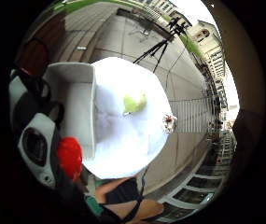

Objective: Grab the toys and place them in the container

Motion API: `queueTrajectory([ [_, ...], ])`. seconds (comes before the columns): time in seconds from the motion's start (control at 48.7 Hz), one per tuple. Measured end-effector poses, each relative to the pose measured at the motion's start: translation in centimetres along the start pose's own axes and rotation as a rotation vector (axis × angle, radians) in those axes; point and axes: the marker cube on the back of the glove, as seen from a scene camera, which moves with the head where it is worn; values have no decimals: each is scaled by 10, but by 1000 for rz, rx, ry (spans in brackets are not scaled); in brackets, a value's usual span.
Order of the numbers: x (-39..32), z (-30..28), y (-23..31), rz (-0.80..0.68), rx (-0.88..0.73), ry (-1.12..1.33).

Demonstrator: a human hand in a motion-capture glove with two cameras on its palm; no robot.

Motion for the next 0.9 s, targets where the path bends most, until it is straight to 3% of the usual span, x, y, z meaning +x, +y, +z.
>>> queueTrajectory([
  [0.534, -31, 61, -20, -56, -160, -5],
  [0.904, -19, 57, -11, -103, -173, -8],
])
